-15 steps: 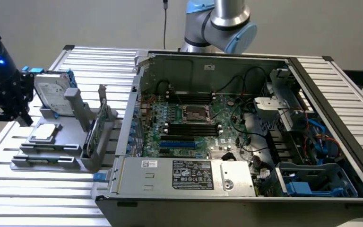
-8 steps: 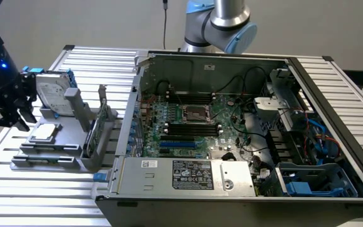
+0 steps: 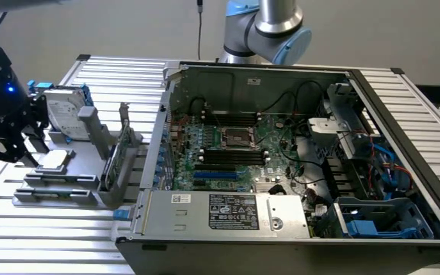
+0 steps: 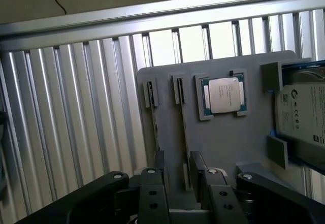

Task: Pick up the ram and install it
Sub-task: 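Pick up the ram and move it above insertion slot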

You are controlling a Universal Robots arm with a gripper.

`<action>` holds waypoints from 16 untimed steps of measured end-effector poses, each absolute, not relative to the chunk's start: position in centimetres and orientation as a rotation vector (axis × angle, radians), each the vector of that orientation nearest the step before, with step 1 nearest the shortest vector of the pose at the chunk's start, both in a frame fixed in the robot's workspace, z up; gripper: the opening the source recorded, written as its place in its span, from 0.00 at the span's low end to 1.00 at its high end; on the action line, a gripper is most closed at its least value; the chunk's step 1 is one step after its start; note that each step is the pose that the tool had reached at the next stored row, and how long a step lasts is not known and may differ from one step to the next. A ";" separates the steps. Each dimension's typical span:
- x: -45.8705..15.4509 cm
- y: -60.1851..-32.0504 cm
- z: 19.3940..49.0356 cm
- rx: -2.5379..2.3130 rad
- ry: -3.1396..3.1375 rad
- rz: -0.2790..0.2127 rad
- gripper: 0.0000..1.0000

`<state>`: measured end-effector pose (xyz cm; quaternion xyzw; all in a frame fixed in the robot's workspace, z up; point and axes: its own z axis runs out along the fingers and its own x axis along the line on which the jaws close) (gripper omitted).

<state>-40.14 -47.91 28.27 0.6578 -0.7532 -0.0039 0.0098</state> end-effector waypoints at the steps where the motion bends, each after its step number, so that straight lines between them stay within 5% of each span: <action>1: -40.1 -48.0 28.1 2.061 -2.345 -0.012 0.38; 3: -40.1 -48.1 27.7 2.075 -2.332 -0.012 0.45; 16: -40.1 -48.9 25.4 2.150 -2.260 -0.013 0.45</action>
